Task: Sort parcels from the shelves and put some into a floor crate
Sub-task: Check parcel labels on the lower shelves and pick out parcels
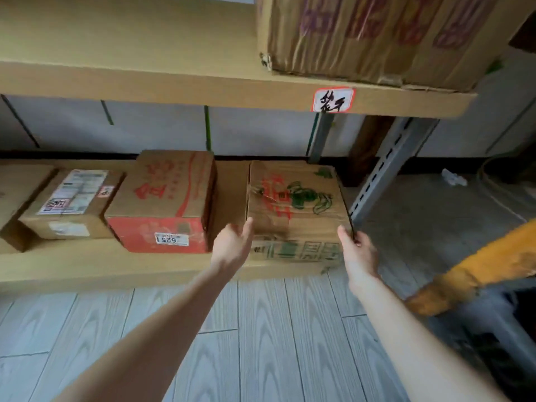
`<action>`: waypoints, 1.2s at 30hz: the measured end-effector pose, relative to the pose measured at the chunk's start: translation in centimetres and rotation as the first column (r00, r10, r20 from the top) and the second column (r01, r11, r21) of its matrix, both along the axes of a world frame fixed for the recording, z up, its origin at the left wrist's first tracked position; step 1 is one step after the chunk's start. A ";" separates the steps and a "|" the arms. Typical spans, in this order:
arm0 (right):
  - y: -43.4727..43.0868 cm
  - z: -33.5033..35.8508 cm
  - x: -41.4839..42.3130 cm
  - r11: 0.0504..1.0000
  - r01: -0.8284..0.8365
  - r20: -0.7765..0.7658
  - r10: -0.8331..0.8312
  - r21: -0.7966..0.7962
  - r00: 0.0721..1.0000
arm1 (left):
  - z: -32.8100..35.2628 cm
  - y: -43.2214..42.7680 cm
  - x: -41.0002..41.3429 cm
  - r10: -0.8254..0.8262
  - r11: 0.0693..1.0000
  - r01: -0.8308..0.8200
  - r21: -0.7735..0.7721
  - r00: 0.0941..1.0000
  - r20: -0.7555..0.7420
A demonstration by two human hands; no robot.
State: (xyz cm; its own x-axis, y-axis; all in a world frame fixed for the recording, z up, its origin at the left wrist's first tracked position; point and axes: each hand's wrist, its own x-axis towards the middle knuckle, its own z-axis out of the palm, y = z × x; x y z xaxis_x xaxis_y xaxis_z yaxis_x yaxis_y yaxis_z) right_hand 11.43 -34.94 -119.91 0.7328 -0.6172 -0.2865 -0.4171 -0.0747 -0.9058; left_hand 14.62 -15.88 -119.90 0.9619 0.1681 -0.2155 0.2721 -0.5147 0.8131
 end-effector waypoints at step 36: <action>4.4 6.5 -3.8 0.918 -0.210 0.360 0.081 0.335 0.929 | -1.2 0.6 -6.2 0.002 0.853 -0.065 -0.519 0.993 -0.120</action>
State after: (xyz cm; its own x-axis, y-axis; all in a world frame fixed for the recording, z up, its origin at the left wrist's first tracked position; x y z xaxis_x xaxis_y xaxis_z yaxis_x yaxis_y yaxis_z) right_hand 7.65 -30.58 -113.36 0.8975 -0.3967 -0.1927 -0.0972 0.2484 -0.9638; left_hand 8.44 -15.24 -121.10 0.9223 0.0329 -0.3850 0.3856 -0.0132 0.9226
